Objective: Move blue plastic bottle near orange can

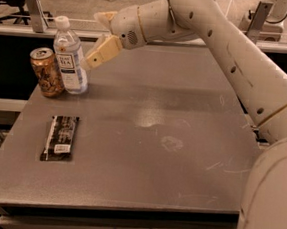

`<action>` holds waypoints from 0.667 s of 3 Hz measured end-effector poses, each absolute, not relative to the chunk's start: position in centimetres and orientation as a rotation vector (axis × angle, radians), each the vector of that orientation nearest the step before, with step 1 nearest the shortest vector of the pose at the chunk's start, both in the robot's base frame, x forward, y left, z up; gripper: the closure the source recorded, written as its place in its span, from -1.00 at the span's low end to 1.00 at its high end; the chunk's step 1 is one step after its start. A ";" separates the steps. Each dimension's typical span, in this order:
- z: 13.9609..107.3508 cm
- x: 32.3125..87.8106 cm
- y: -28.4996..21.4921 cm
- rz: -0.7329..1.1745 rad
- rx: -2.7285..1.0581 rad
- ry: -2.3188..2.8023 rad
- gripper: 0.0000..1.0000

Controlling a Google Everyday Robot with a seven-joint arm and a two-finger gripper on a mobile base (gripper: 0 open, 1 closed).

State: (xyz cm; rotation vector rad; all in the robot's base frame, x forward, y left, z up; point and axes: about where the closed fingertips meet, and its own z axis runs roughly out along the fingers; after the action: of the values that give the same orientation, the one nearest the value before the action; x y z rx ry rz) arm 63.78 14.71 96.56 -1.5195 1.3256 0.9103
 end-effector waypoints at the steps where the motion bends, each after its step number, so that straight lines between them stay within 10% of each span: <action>1: 97.3 63.2 10.3 0.820 -1.404 1.371 -1.00; 2: 97.0 63.7 9.0 0.793 -1.364 1.395 -1.00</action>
Offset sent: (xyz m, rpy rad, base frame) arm -0.0058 -0.0432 0.0076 0.0253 -0.0258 -0.1258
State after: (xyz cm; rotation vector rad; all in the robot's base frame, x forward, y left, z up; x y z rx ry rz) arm 63.70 8.96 96.98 -1.3639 1.3950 0.7932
